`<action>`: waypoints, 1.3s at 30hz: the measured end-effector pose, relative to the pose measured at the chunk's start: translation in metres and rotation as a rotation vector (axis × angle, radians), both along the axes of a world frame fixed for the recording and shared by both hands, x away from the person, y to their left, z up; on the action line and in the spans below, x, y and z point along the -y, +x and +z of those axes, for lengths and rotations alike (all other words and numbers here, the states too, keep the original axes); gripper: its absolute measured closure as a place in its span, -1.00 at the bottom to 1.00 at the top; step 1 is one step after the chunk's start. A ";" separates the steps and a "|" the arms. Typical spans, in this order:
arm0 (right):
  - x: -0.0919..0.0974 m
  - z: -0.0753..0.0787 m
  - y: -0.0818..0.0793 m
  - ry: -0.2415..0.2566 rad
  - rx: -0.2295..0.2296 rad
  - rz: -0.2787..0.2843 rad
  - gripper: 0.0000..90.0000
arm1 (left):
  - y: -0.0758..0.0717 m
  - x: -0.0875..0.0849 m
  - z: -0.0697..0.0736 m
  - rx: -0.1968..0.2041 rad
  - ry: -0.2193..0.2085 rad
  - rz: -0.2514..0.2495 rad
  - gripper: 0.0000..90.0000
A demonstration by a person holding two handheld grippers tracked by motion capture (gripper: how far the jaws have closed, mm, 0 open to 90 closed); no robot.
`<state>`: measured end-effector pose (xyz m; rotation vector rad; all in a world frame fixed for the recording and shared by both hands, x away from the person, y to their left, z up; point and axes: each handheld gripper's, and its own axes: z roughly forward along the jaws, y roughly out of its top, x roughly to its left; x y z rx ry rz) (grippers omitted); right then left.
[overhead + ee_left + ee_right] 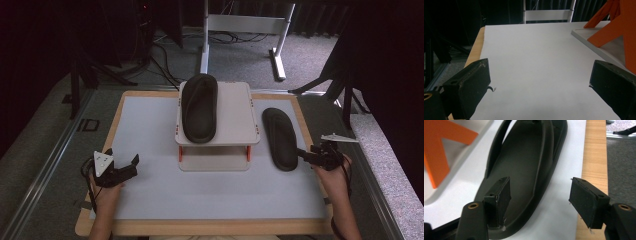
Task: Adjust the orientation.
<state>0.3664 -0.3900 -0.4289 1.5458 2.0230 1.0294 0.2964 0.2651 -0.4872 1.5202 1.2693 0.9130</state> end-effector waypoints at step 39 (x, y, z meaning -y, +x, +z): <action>-0.036 0.031 0.126 -0.195 -0.377 0.023 0.29 | 0.001 0.000 0.000 -0.003 0.000 -0.004 -0.93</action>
